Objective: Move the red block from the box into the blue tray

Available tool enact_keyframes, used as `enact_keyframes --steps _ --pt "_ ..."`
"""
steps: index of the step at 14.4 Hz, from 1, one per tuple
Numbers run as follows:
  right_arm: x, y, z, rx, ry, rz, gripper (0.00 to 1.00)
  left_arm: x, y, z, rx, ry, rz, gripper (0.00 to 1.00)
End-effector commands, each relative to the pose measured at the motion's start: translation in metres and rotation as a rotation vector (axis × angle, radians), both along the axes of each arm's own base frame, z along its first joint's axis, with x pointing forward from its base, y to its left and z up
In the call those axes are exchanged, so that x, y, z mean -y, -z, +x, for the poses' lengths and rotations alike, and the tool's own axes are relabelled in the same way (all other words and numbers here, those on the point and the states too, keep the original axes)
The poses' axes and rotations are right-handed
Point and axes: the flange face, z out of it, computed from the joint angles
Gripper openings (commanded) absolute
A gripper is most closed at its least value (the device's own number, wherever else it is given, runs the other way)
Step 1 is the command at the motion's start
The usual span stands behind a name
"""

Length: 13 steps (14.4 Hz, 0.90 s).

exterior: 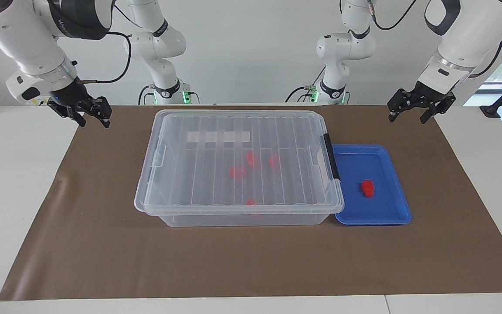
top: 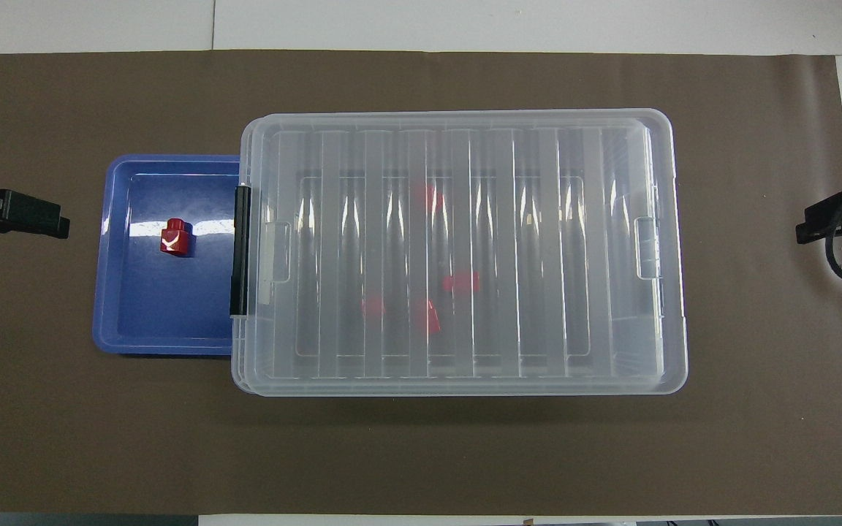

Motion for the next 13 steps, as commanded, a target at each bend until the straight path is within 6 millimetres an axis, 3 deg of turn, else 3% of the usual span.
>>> enact_keyframes --steps 1,13 --pt "0.0021 -0.0039 0.0045 0.017 0.021 0.005 1.00 -0.0020 -0.0003 -0.0045 -0.015 0.007 -0.017 1.00" --pt "-0.0027 -0.0037 0.0048 0.016 0.012 0.002 1.00 -0.0028 -0.0003 -0.0044 -0.015 0.005 -0.017 1.00"
